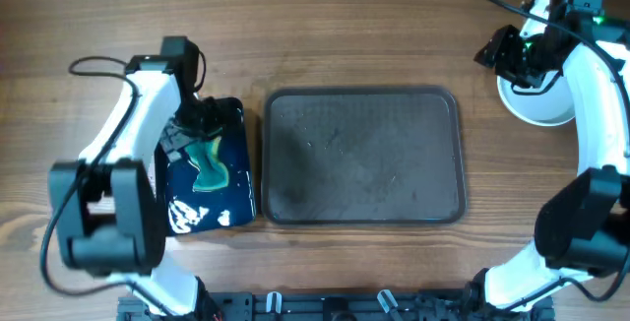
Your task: Clean dirty plates on tray and stack at the side
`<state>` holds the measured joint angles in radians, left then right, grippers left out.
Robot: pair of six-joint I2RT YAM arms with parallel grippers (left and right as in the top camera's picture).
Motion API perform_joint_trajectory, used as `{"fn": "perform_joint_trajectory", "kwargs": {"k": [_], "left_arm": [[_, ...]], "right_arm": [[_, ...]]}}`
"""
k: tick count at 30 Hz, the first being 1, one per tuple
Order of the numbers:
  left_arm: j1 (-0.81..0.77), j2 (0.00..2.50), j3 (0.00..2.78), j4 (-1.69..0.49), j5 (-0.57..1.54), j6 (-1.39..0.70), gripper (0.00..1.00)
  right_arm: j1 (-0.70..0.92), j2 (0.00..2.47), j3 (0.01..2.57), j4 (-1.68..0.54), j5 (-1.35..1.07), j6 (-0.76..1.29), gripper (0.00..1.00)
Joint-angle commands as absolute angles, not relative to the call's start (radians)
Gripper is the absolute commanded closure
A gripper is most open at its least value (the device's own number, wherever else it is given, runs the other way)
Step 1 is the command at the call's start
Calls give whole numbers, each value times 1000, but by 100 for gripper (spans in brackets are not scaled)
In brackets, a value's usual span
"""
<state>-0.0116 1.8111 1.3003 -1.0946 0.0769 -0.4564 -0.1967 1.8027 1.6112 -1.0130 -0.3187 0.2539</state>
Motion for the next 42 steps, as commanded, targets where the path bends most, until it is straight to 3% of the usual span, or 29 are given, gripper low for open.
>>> {"fn": "perform_joint_trajectory", "kwargs": {"k": [1, 9, 14, 20, 21, 23, 31, 42], "left_arm": [[-18, 1675, 1327, -1100, 79, -371, 0], [-155, 1316, 1343, -1068, 16, -167, 0], [-267, 986, 1390, -1081, -78, -164, 1], [-282, 768, 1389, -1184, -107, -170, 0], [-282, 739, 1389, -1200, -107, -191, 0], [-282, 712, 1389, -1231, -107, -194, 0], [-282, 713, 1389, -1287, -106, -194, 0], [-282, 713, 1389, -1356, -106, -194, 0]], "right_arm": [[-182, 1715, 1618, -1009, -333, 114, 51], [-180, 1355, 1618, -916, -228, -64, 54], [-181, 1056, 1618, -913, -172, -141, 53], [-181, 843, 1618, -1037, -172, -127, 51], [-181, 822, 1618, -1065, -172, -94, 41], [-181, 807, 1618, -1142, -172, -20, 0], [-181, 860, 1610, -1326, -172, -23, 0], [-181, 875, 1610, -1330, -172, -23, 0]]}}
